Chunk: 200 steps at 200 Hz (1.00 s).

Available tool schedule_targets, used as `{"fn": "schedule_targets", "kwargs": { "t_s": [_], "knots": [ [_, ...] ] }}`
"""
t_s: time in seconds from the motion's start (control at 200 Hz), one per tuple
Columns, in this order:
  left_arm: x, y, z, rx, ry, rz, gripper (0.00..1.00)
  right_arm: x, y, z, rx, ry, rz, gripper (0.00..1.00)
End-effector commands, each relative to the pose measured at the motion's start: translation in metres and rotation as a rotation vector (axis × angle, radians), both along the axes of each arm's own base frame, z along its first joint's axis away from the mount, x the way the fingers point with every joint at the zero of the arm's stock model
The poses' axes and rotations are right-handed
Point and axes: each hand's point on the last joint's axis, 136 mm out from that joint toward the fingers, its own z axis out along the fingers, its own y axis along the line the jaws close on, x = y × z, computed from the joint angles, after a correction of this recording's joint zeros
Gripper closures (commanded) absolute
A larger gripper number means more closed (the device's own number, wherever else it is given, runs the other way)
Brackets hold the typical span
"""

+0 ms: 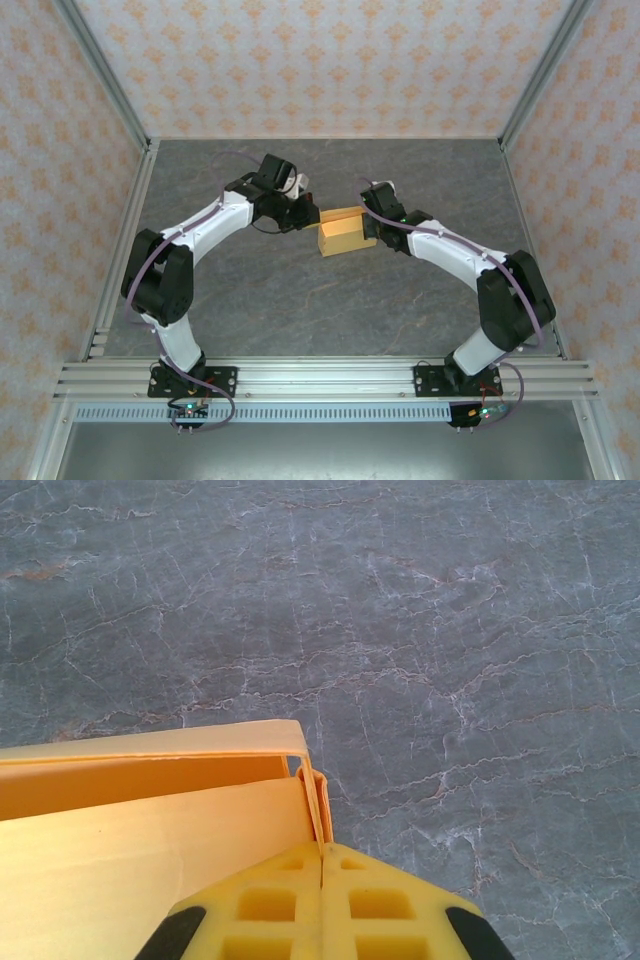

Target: Fold the paper box

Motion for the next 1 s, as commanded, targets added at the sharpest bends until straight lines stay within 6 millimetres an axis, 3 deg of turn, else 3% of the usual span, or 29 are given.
{"fn": "schedule_targets", "kwargs": {
  "t_s": [0.0, 0.996],
  "knots": [
    [0.005, -0.002, 0.003, -0.049, 0.009, 0.004, 1.0, -0.037, -0.014, -0.051, -0.113, 0.214, 0.033, 1.0],
    [0.031, -0.016, -0.006, -0.22, 0.11, 0.186, 1.0, -0.036, -0.01, -0.058, -0.14, 0.218, 0.049, 1.0]
  ]
}}
